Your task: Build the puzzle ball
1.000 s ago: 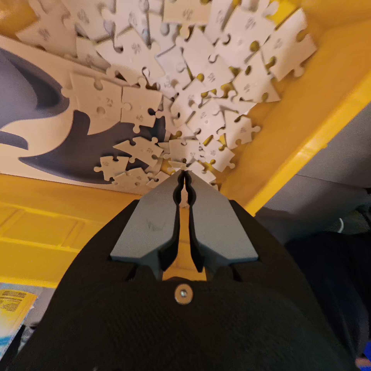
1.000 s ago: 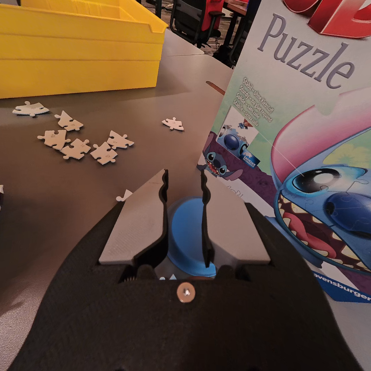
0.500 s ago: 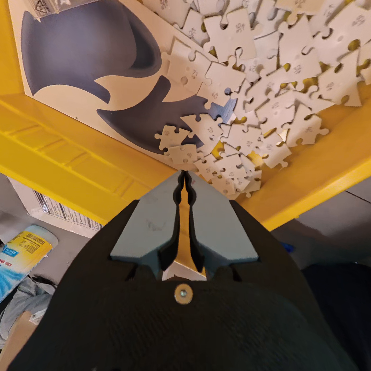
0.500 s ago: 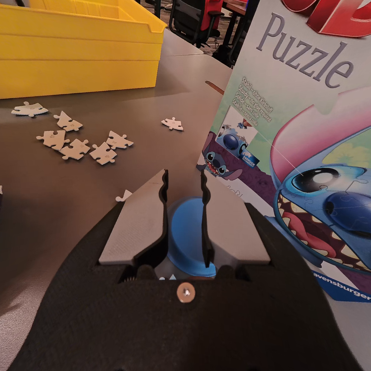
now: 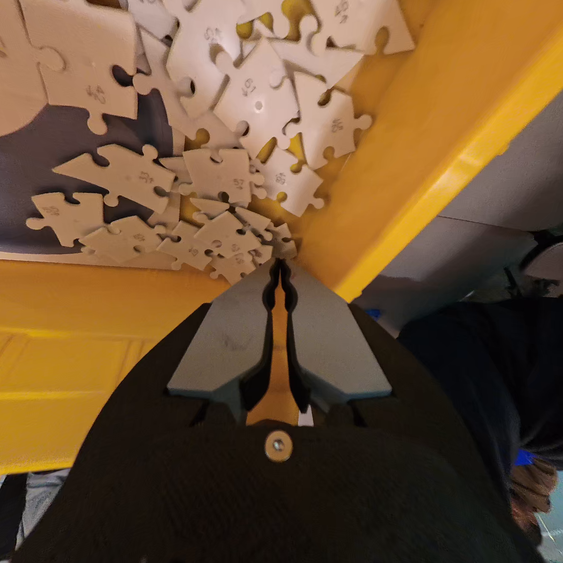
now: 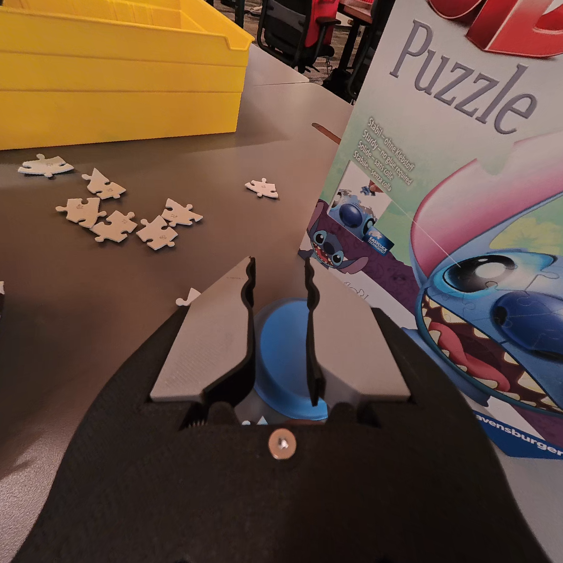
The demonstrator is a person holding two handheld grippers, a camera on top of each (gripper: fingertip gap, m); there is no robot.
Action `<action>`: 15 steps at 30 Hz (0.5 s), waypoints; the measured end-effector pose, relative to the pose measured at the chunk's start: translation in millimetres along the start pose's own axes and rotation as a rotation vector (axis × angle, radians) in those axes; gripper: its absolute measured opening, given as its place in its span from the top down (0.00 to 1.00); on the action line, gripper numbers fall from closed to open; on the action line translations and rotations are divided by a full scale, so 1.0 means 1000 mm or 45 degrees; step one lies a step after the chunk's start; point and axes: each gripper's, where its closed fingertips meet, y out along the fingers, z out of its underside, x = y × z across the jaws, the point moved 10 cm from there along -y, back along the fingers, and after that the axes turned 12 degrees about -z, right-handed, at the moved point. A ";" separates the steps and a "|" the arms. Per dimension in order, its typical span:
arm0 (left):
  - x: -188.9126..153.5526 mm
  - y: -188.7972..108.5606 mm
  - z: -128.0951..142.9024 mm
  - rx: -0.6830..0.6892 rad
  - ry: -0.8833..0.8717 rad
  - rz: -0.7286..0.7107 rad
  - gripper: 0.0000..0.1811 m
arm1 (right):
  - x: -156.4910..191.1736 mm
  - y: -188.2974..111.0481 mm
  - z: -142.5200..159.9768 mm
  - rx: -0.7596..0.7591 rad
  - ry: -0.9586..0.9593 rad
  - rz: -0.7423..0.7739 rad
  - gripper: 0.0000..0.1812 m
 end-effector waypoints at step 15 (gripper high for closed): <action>0.025 -0.025 -0.005 -0.265 -0.097 -0.218 1.00 | 0.000 0.000 0.000 0.002 0.001 -0.006 0.84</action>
